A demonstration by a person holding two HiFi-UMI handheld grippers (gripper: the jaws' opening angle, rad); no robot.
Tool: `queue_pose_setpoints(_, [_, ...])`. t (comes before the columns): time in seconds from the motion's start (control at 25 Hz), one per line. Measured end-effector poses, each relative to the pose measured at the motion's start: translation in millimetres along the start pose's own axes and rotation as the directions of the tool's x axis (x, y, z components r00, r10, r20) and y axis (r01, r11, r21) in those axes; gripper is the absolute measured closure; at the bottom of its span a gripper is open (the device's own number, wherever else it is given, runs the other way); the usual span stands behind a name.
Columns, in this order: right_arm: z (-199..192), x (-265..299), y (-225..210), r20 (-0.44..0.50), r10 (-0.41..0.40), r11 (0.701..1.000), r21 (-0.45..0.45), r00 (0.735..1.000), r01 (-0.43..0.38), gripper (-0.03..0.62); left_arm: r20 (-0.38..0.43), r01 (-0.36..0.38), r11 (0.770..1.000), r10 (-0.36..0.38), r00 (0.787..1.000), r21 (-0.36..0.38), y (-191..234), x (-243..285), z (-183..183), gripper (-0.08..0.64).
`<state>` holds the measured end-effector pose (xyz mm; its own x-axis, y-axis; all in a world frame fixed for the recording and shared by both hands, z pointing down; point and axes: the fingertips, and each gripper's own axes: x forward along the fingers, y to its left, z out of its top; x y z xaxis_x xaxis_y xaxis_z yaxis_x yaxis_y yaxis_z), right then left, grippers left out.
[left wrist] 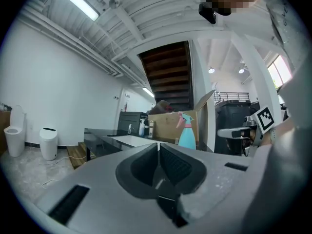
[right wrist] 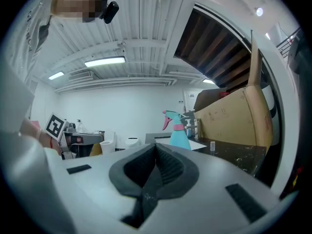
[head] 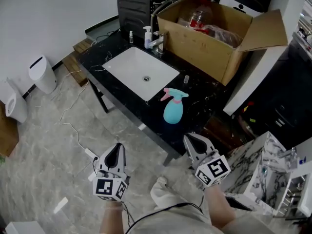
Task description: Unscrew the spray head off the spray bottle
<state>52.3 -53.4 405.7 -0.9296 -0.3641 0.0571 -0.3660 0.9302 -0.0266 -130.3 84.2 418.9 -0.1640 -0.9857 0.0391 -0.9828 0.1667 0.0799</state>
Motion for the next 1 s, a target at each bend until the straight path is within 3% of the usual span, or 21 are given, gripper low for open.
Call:
queue_pose_setpoints(0.28, [5,31,-34,-0.002,-0.047,0.999,-0.004,0.999,0.047,0.588,-0.024,0.133,0.991,-0.133,0.991,0.0,-12,67,-9,0.545])
queue_pose_setpoints(0.56, [9,47,-58,-0.008,-0.081,0.997,0.006,0.997,0.081,0.556,-0.034,0.271,0.963,-0.271,0.962,-0.005,-34,114,-13,0.543])
queue_pose_setpoints(0.8, [20,65,-64,-0.008,-0.093,0.996,-0.005,0.996,0.093,0.492,-0.028,0.4,0.917,-0.4,0.916,-0.008,-62,143,-16,0.534])
queue_pose_setpoints(0.92, [26,73,-66,-0.006,-0.114,0.994,-0.005,0.994,0.114,0.474,-0.023,0.473,0.881,-0.473,0.881,-0.028,-74,157,-15,0.466])
queue_pose_setpoints(1.0, [28,78,-66,-0.007,-0.128,0.992,0.002,0.992,0.128,0.457,-0.03,0.526,0.849,-0.527,0.849,-0.036,-82,164,-16,0.382])
